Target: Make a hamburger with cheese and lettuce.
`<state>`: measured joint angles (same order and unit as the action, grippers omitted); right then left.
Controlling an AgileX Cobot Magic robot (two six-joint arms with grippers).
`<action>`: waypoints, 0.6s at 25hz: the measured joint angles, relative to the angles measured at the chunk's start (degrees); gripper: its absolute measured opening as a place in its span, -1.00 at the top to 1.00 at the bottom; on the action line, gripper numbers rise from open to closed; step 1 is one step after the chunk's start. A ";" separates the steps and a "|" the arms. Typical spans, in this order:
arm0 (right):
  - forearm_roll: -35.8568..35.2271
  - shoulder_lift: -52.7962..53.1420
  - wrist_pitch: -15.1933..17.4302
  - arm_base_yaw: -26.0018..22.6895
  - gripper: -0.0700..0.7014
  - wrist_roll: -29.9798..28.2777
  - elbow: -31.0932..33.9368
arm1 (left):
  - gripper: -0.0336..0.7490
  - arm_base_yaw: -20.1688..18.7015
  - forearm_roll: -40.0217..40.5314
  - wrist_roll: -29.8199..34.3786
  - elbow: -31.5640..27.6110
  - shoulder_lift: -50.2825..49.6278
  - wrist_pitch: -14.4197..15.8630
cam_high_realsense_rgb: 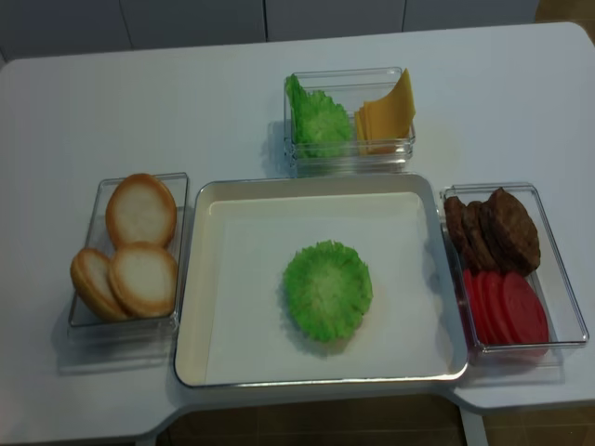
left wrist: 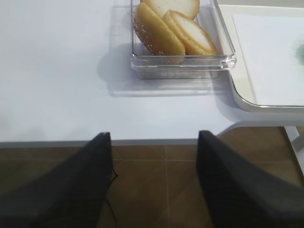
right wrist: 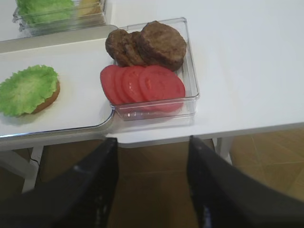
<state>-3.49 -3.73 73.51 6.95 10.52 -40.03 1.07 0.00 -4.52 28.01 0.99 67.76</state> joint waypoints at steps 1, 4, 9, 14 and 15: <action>-0.10 1.22 0.00 0.00 -0.10 0.00 0.61 | -0.17 0.00 -0.39 0.00 0.00 0.00 0.00; -0.23 4.47 0.11 0.00 -0.10 0.00 3.19 | -0.17 0.00 0.00 0.00 0.00 0.00 0.00; -0.23 4.86 0.11 0.00 -0.10 -0.54 7.39 | -0.17 0.00 0.00 0.00 0.00 0.00 0.00; -0.12 4.86 -3.10 0.00 -0.10 -3.62 10.27 | -0.17 0.00 0.00 0.00 0.00 0.00 -0.11; -0.12 4.86 -4.90 0.00 -0.10 -4.45 10.43 | -0.17 0.00 -0.39 0.00 0.00 0.00 -0.11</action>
<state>-3.61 1.13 68.60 6.95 6.06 -29.60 1.07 -0.39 -4.52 28.01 0.99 67.65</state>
